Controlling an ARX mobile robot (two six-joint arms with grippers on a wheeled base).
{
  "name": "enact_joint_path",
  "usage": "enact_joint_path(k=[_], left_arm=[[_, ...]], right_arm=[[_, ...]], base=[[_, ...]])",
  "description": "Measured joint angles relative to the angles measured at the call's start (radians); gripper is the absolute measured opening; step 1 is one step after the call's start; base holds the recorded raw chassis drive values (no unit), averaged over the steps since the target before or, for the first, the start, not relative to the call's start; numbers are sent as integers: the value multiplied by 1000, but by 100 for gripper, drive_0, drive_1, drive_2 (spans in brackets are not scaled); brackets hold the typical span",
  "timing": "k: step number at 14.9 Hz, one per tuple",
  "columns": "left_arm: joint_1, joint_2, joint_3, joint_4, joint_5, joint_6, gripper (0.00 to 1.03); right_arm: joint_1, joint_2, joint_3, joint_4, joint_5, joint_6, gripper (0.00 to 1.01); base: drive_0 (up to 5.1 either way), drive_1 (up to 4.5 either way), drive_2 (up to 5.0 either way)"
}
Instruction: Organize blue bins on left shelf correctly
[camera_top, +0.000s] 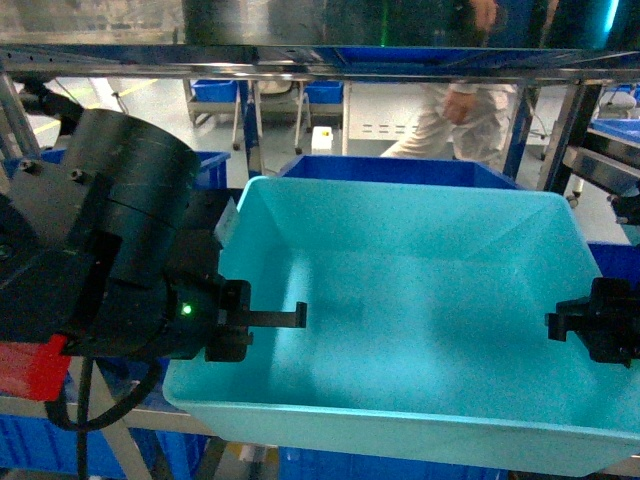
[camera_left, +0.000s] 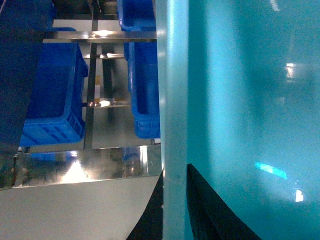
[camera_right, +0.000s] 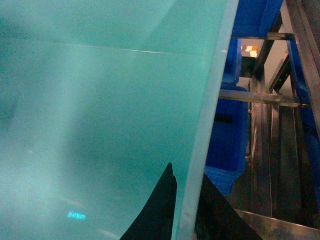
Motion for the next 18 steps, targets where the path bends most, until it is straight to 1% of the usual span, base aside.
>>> enact_joint_path(k=[1,2,3,5,6,7,9,10,11,13,14,15,16,18], left_arm=[[-1,41,39,-16,0,6,6],[0,94,87,-46,4,7,6],[0,143,129,-66,3,7,6],[13,214,229,-133,11,6,6],[19,255,280,-154,5,7,6],[23,280,306,-167,5,6,6],[30,342,383,-240,18,12,6],[30,376,417,-252,19,15,6],[30,400,452,-268,21,15,6],[40,446,533,-304,21,21,6],[52,494,600,-339,27,24,6],[58,526,658,-386,29,34,6],[60,537,681,-409,33,37,6],[62,557,730,-450,41,50,6]], right_arm=[[0,34,29,-13,1,-9,9],[-1,74,80,-61,0,-14,9],[-1,124,138,-103,0,-35,9],[-1,210,240,-149,-2,-55,8],[-1,246,304,-186,-2,-72,8],[-1,277,340,-194,-4,-81,8],[-1,346,414,-266,-6,-88,8],[0,377,447,-275,-5,-93,8],[0,395,465,-268,2,-104,8],[8,435,531,-284,12,-111,8],[20,469,593,-314,23,-127,8],[26,493,628,-337,34,-140,8],[27,501,647,-358,35,-145,8],[28,512,684,-415,53,-147,8]], base=[[0,0,0],[0,0,0],[0,0,0],[0,0,0],[0,0,0],[0,0,0],[0,0,0],[0,0,0],[0,0,0],[0,0,0],[0,0,0],[0,0,0],[0,0,0],[0,0,0]])
